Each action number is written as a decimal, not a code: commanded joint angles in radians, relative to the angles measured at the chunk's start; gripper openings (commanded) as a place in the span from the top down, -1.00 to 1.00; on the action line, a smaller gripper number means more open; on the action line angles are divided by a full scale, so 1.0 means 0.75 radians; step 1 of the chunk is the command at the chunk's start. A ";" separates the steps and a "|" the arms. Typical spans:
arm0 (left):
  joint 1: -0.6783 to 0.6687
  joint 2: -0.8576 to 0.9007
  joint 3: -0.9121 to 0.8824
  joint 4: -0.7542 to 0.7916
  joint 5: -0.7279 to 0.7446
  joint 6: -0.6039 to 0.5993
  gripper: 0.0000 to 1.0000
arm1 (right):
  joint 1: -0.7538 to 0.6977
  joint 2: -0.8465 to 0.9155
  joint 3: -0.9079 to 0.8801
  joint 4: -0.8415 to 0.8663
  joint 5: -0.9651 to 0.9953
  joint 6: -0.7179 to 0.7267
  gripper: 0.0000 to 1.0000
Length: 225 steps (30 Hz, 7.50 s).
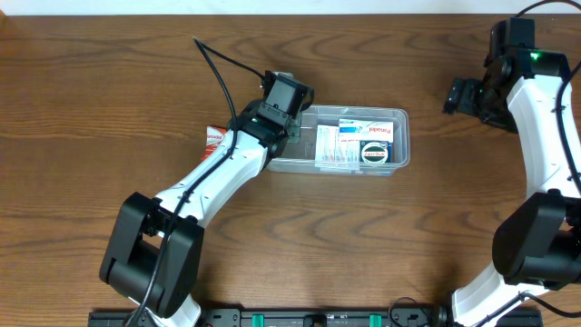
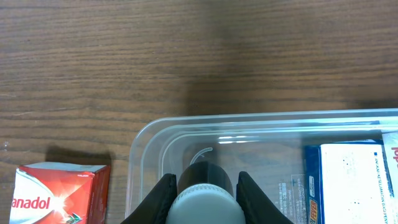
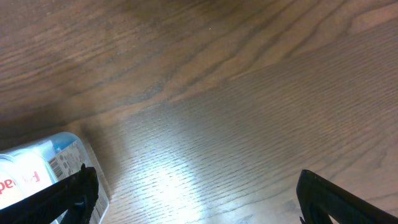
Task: Pack container
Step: 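Lower the dark bottle into the container's left end, then release the bottle and move the left gripper to the red Panadol box, then lower the left gripper and close it on the red Panadol box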
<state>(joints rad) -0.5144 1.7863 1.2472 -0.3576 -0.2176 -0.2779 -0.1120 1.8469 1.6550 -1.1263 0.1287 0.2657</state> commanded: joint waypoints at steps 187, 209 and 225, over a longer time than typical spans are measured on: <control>0.575 0.119 0.009 -0.384 0.386 0.450 -0.83 | -0.004 -0.003 0.014 0.001 0.013 -0.017 -0.99; 0.573 0.120 0.005 -0.370 0.543 0.531 -0.85 | -0.004 -0.003 0.015 0.001 0.013 -0.017 -0.99; 0.573 0.120 -0.032 -0.349 0.469 0.530 -0.85 | -0.004 -0.003 0.015 0.001 0.013 -0.017 -0.98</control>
<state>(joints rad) -0.0864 1.8725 1.2430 -0.6201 0.1623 0.1066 -0.1120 1.8469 1.6550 -1.1263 0.1287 0.2657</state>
